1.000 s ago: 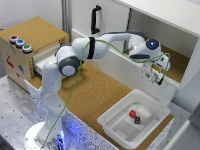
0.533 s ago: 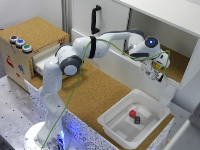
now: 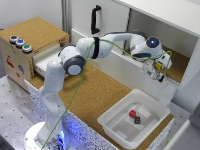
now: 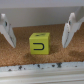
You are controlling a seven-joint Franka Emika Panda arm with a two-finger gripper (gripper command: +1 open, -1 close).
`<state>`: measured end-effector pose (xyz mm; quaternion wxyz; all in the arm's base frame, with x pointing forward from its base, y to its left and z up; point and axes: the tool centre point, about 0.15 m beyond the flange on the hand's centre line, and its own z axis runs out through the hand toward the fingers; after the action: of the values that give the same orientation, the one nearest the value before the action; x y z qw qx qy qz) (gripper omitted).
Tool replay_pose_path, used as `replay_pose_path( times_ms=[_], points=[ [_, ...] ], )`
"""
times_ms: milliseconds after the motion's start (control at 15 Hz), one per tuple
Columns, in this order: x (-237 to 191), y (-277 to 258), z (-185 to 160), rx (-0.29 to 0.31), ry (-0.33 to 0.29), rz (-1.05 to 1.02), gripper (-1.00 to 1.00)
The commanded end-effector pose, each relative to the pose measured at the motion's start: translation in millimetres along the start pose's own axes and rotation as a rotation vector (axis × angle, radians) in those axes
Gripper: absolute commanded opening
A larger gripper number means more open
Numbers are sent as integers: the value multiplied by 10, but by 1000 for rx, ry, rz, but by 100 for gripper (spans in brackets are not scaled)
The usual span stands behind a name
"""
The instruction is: Lift the yellow block
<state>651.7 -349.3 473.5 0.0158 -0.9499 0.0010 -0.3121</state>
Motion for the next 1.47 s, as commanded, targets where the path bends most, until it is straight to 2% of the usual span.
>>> replay_pose_path(
  times_ms=[0,67,600,733,933,1133,1400],
  points=[
    [465,9,373,-46,-186,-6,100],
    [476,8,400,-49,-191,-8,-100],
    [398,35,352,-51,-181,19,-100],
    [389,27,273,-53,-161,17,-100],
    [267,-17,50,-52,-119,11,-100],
    [-81,-58,-315,-54,-77,25,-100],
    [-651,-76,-719,-72,-87,51,-100]
  ],
)
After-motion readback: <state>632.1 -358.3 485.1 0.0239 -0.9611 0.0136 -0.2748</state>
